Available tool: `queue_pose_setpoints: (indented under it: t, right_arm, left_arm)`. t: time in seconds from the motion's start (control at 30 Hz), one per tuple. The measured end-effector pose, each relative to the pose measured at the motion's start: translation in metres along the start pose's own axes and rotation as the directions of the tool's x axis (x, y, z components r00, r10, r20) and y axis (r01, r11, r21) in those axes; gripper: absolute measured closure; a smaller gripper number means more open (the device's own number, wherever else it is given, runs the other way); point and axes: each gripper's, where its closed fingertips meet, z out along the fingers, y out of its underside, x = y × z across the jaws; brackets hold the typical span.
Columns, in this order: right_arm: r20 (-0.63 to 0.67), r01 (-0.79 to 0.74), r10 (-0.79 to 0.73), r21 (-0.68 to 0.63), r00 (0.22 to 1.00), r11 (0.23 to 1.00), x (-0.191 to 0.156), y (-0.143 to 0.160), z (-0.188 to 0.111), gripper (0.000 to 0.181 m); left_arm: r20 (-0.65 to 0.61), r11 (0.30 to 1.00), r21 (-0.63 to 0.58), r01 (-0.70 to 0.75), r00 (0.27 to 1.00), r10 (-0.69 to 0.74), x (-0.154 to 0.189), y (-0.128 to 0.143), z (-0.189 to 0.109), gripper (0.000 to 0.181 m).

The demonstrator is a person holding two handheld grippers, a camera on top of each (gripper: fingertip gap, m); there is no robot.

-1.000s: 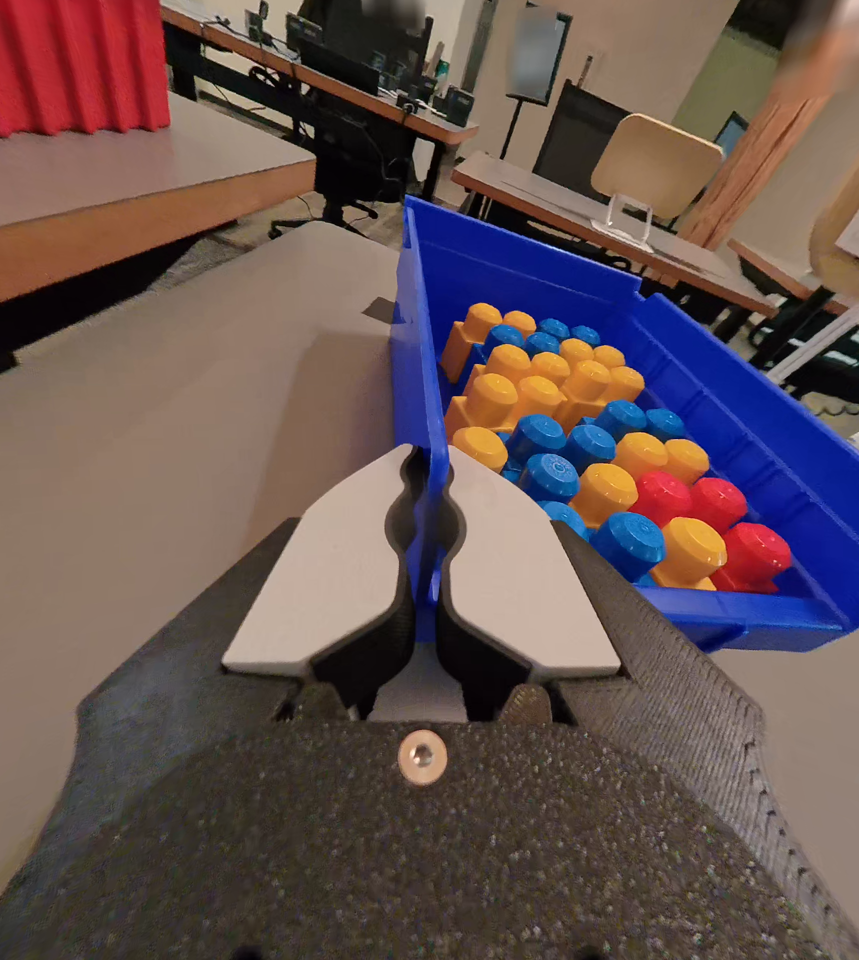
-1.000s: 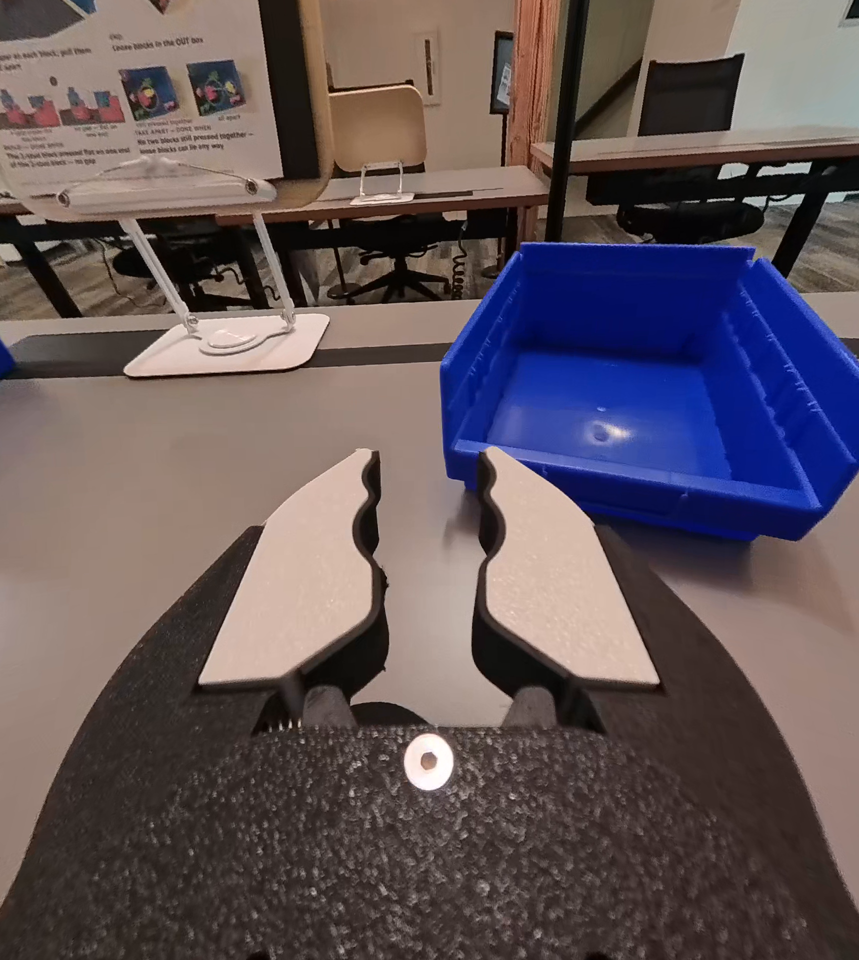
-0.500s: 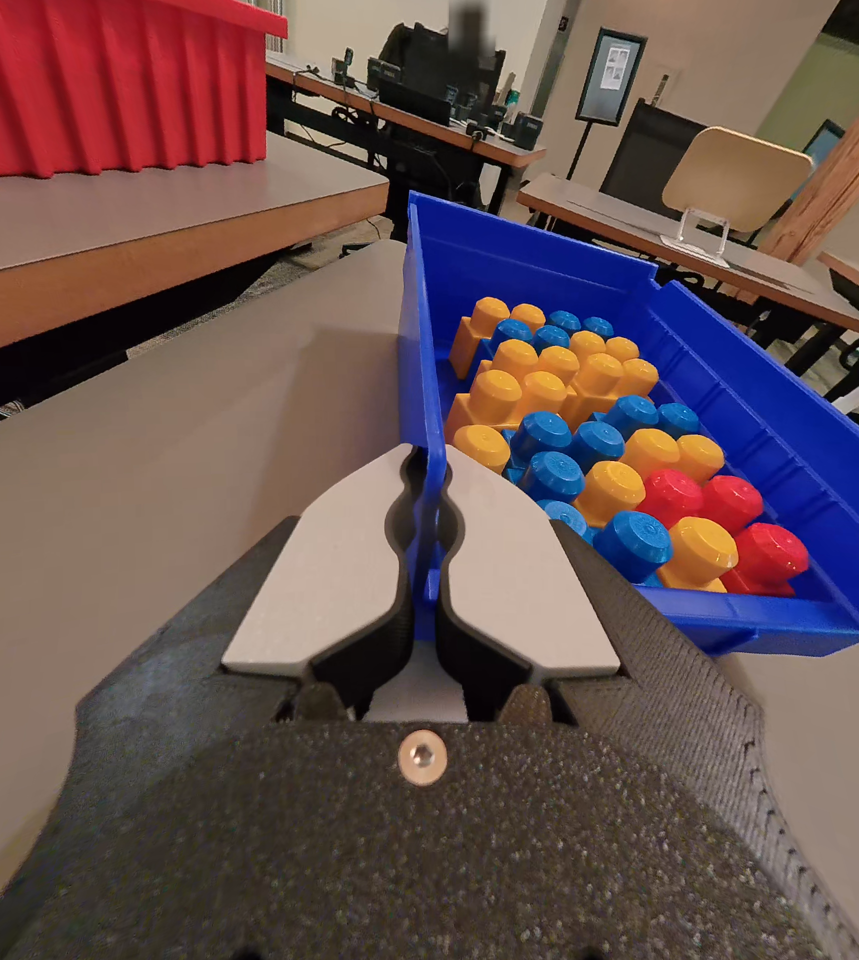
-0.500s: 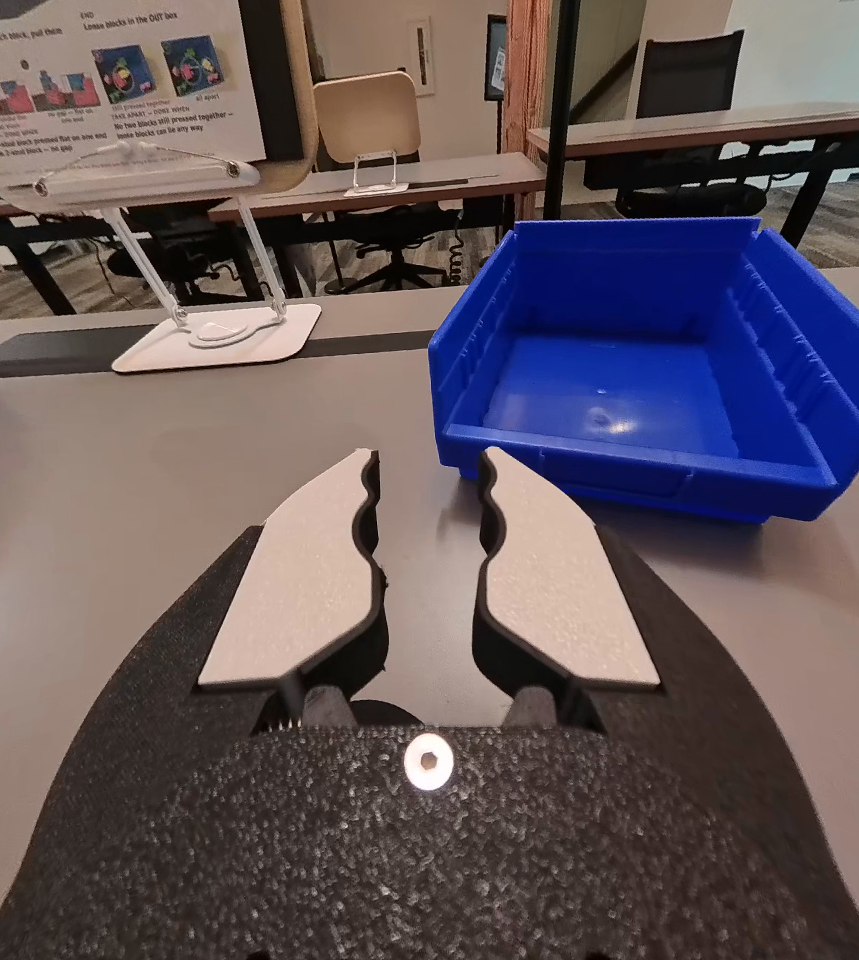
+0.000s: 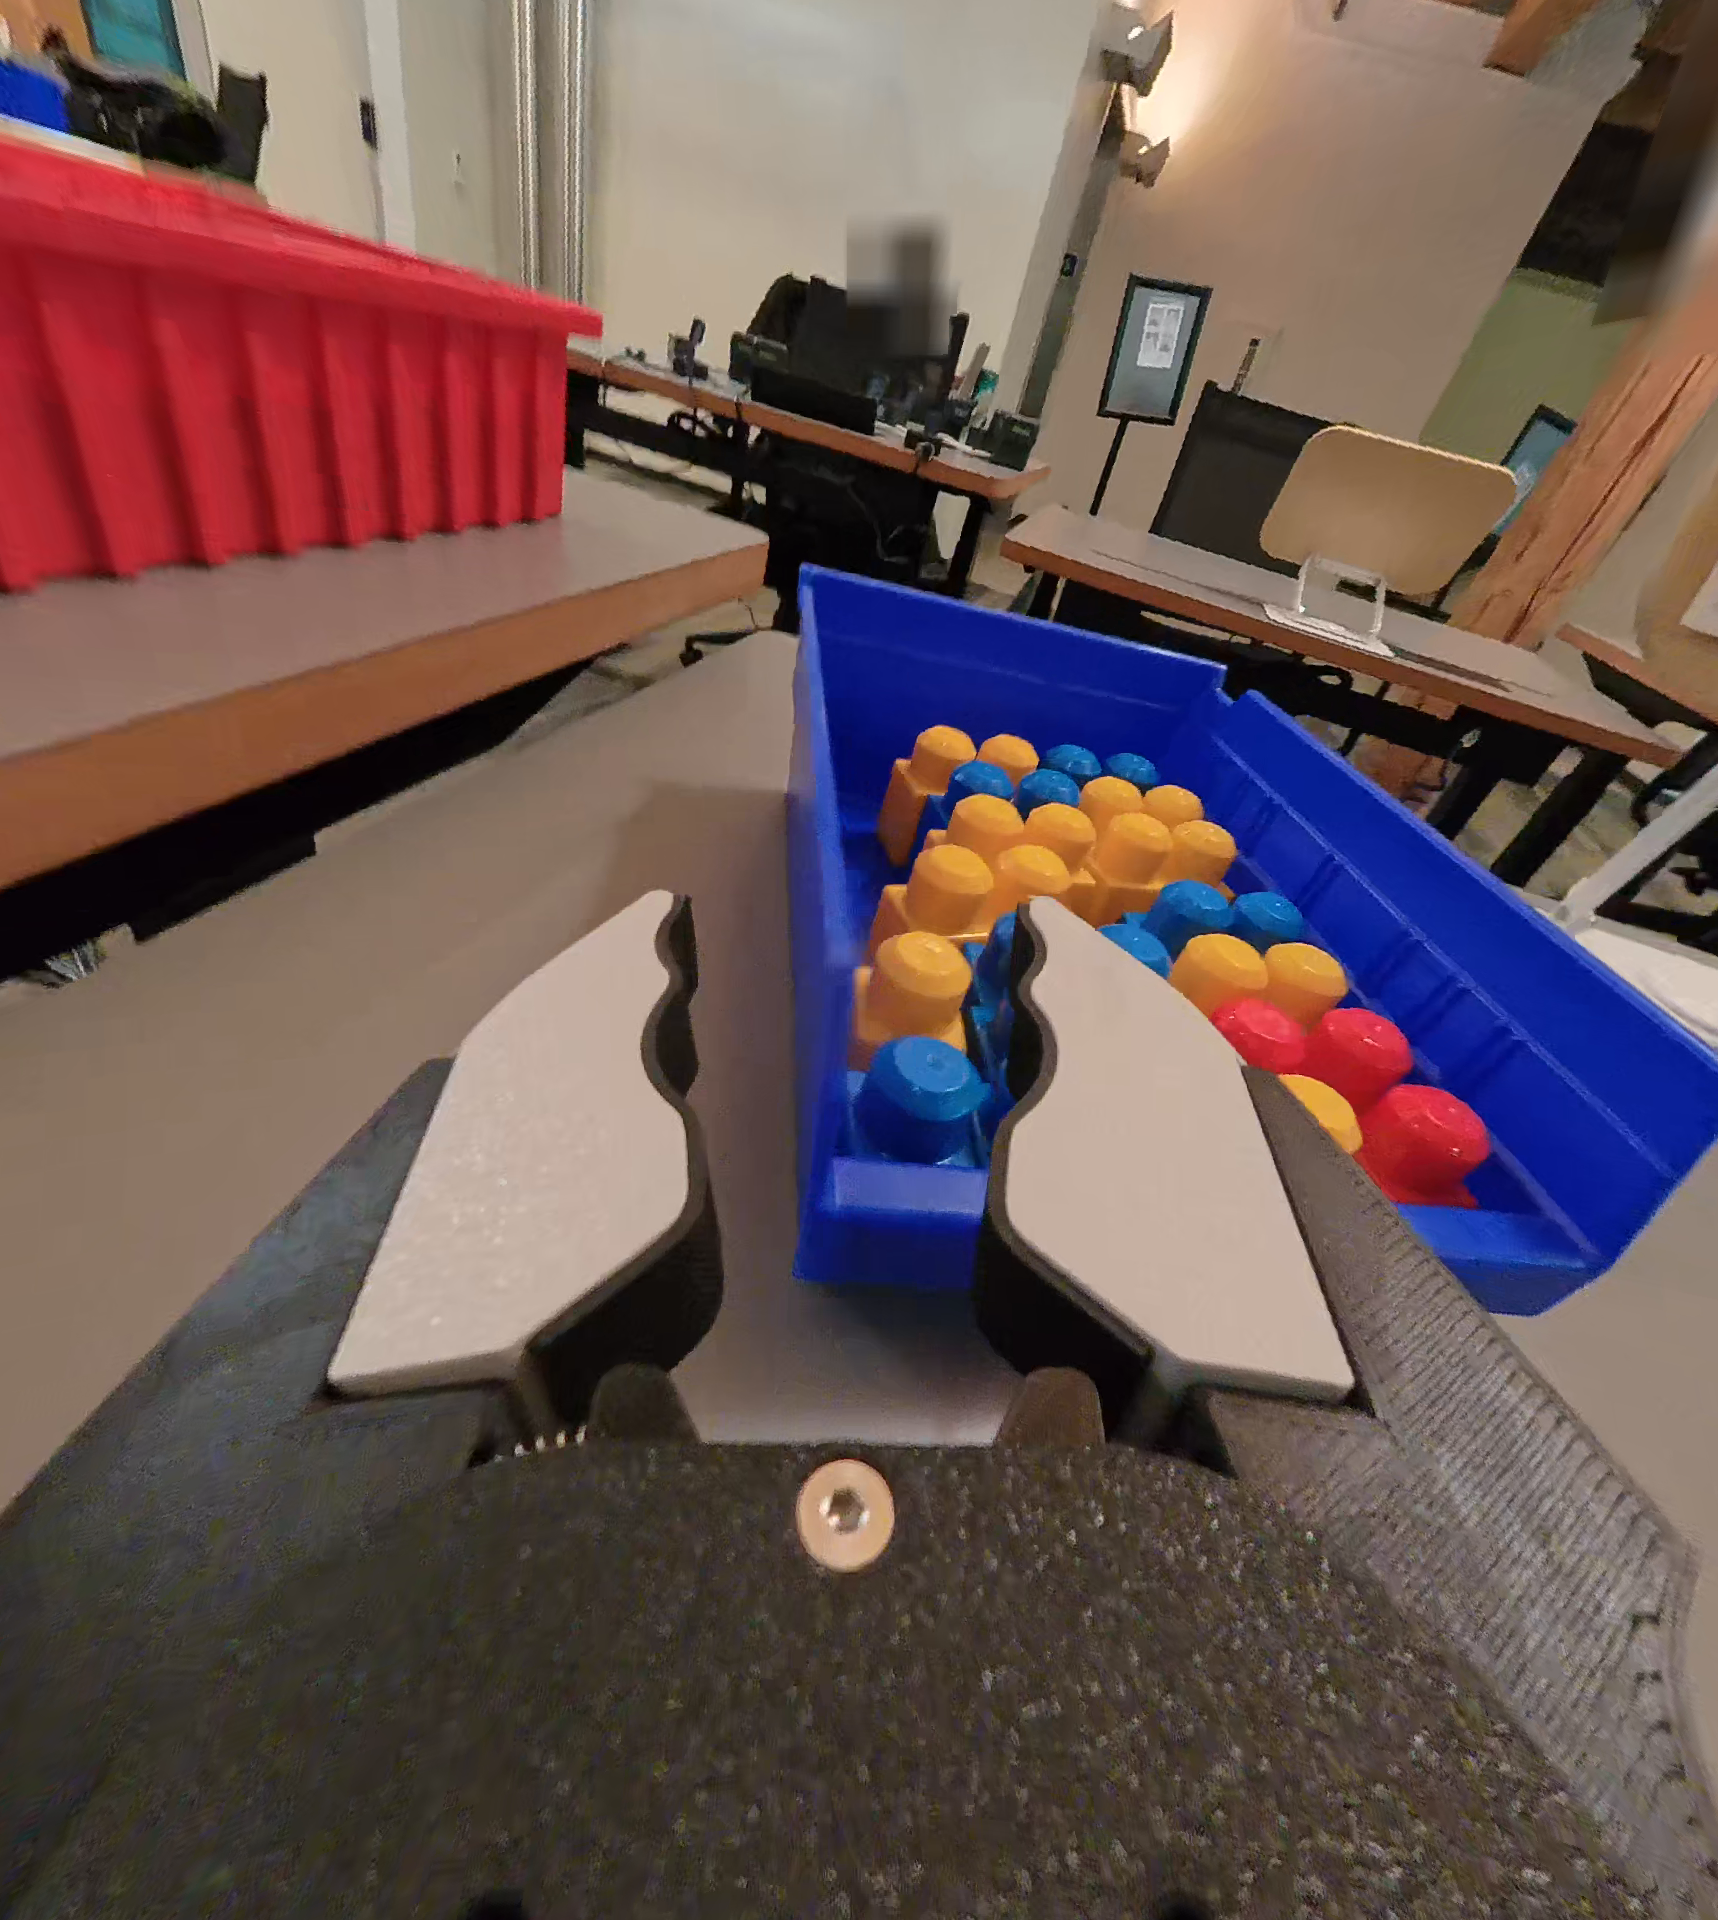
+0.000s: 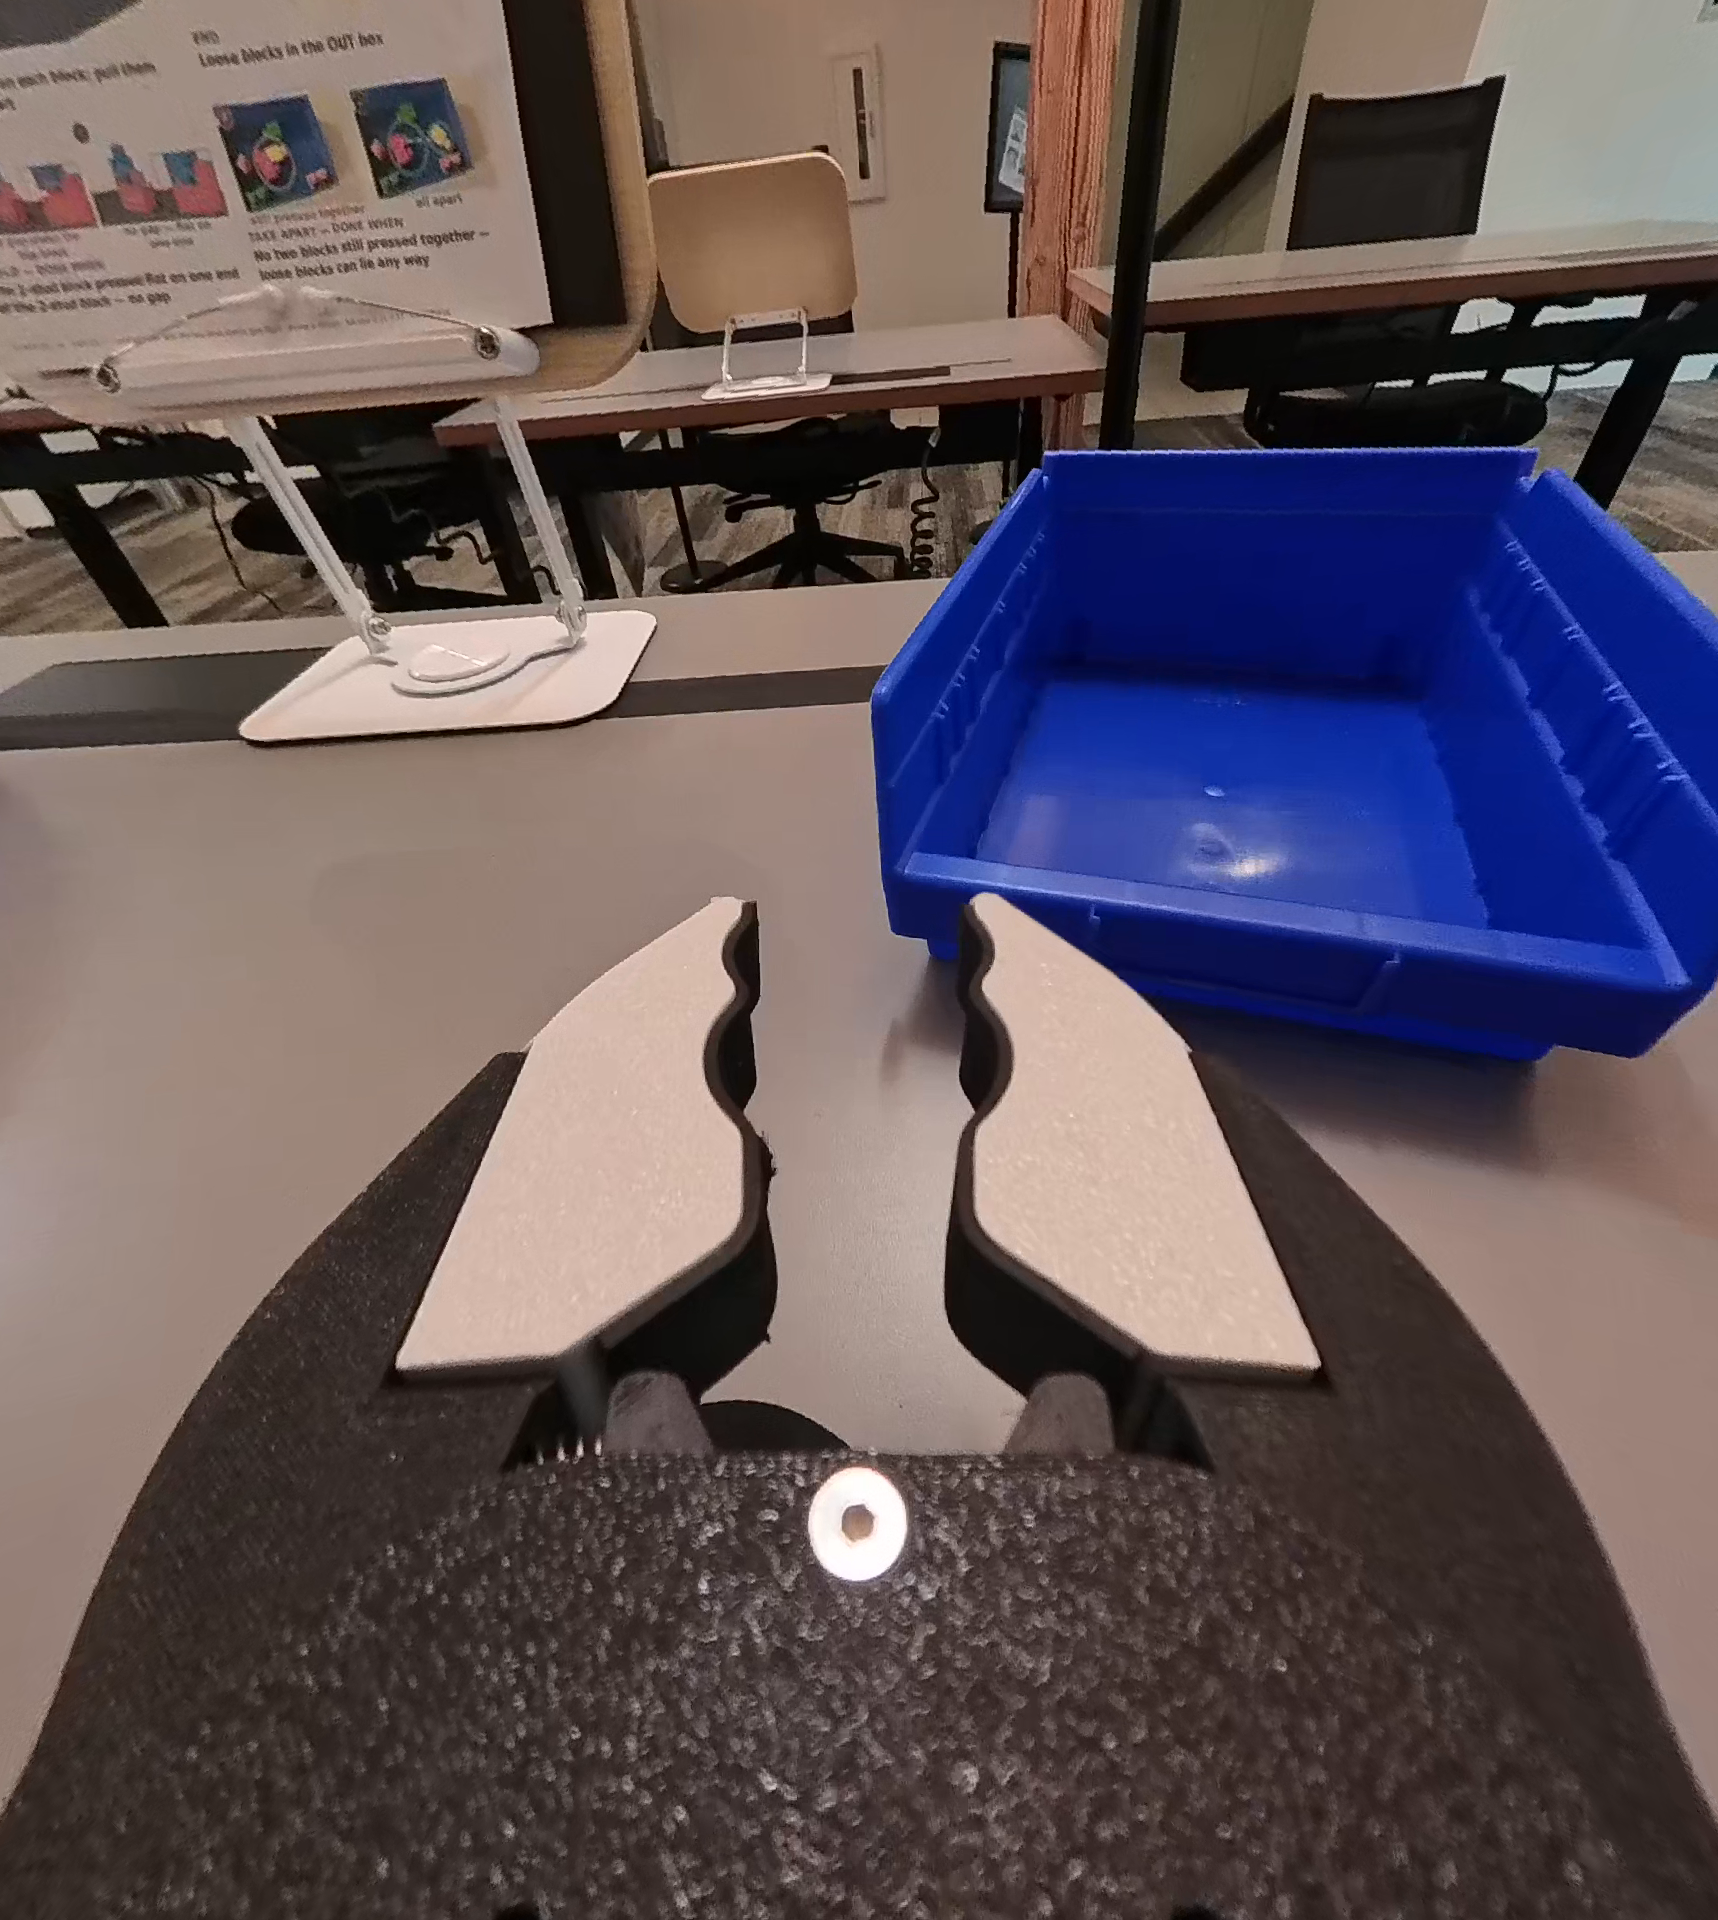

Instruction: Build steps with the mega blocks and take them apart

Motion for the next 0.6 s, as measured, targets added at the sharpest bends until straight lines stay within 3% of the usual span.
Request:
queue_pose_setpoints:
  t: [0.17, 0.3, 0.4, 0.47, 0.53, 0.6]
  right_arm:
    - [-0.078, 0.079, -0.080, -0.012, 0.994, 0.997, 0.022, -0.006, 0.002, 0.142]
    - [-0.267, 0.154, -0.162, -0.051, 0.950, 0.987, 0.100, -0.024, 0.003, 0.126]
    - [-0.288, 0.138, -0.162, -0.105, 0.944, 0.985, 0.157, -0.023, 0.015, 0.114]
    - [-0.253, 0.127, -0.163, -0.153, 0.954, 0.980, 0.185, -0.014, 0.033, 0.113]
    - [-0.202, 0.075, -0.123, -0.229, 0.972, 0.971, 0.200, 0.005, 0.049, 0.118]
    - [-0.188, 0.012, -0.062, -0.260, 0.980, 0.966, 0.202, 0.018, 0.059, 0.142]
  left_arm:
    - [-0.012, 0.987, 0.017, -0.159, 0.987, 0.160, 0.024, -0.012, -0.012, 0.127]
    - [-0.011, 0.982, 0.016, -0.188, 0.982, 0.188, 0.024, -0.010, -0.015, 0.126]
    - [-0.019, 0.977, -0.050, -0.209, 0.978, 0.208, 0.015, 0.002, -0.009, 0.122]
    - [-0.050, 0.969, -0.115, -0.217, 0.976, 0.212, 0.013, 0.014, -0.002, 0.123]
    - [-0.077, 0.966, -0.154, -0.210, 0.977, 0.200, 0.015, 0.022, 0.004, 0.134]
    - [-0.064, 0.966, -0.164, -0.202, 0.979, 0.193, 0.016, 0.023, 0.007, 0.138]
